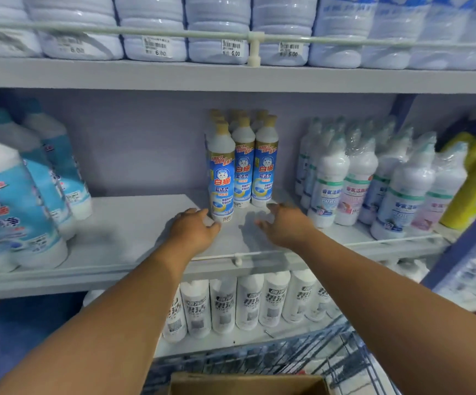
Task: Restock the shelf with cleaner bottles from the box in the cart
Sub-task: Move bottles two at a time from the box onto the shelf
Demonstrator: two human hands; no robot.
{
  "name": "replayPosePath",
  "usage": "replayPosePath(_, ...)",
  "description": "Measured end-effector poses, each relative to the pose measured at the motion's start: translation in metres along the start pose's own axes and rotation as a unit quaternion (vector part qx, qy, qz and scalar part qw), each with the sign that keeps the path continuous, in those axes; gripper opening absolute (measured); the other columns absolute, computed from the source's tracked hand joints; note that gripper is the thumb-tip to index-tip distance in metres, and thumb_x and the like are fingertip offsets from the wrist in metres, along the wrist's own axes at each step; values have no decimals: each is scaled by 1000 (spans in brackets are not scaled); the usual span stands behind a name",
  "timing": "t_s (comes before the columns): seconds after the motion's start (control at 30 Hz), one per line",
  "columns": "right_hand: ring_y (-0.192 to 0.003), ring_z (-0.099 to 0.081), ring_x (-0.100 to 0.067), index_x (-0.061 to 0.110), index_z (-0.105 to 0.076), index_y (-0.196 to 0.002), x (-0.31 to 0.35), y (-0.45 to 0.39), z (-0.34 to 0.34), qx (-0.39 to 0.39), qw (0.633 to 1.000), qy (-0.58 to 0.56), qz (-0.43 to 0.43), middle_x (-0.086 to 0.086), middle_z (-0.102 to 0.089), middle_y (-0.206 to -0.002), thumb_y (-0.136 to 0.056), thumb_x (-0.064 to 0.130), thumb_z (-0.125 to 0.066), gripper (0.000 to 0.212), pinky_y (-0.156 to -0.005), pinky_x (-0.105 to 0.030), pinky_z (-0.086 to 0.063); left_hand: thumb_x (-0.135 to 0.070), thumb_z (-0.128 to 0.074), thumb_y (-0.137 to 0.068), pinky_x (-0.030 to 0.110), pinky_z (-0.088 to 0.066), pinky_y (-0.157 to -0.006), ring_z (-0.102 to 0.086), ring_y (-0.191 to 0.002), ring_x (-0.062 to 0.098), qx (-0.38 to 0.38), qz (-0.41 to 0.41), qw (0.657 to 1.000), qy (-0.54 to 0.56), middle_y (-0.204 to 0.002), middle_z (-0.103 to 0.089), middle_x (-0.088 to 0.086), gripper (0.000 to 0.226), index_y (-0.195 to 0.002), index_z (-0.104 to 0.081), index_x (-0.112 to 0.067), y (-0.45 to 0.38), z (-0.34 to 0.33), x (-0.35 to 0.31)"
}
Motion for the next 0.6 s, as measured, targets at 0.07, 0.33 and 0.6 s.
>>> replayPosePath(0.07,-134,-43,-33,16,-42,-148,2,23,3,-11,999,36,12,-12,-46,-147,-97,57,-44,65,-107,-45,-42,-60,-44,-97,37,-26,-120,-29,-148,27,-3,3,999,-36,-162,-32,4,65,-153,-40,-26,22,8,-2)
replayPosePath(0.33,-141,-36,-29,14,-40,-149,-6,129,-7,-53,995,1,89,-11,-39,-154,-98,51,-46,63,-114,-40,-35,-60,-48,-96,34,-25,-119,-27,-147,20,-52,-16,998,-44,-159,-36,0,62,-148,-49,-27,139,4,-21)
replayPosePath(0.6,-146,-27,-29,16,-30,-153,-55,254,-81,33,993,14,113,-10,-27,-160,-100,51,-44,65,-112,-44,-37,-58,-56,-94,43,-35,-114,-29,-146,26,-34,-15,997,-73,-157,-40,5,63,-148,-49,-26,271,-58,-36)
Point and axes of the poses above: each hand's wrist, its own y-axis away from the middle knuckle, its own z-axis out of the back of the hand, x = y × z, the point moved 3 cm from there along -y, towards the middle knuckle
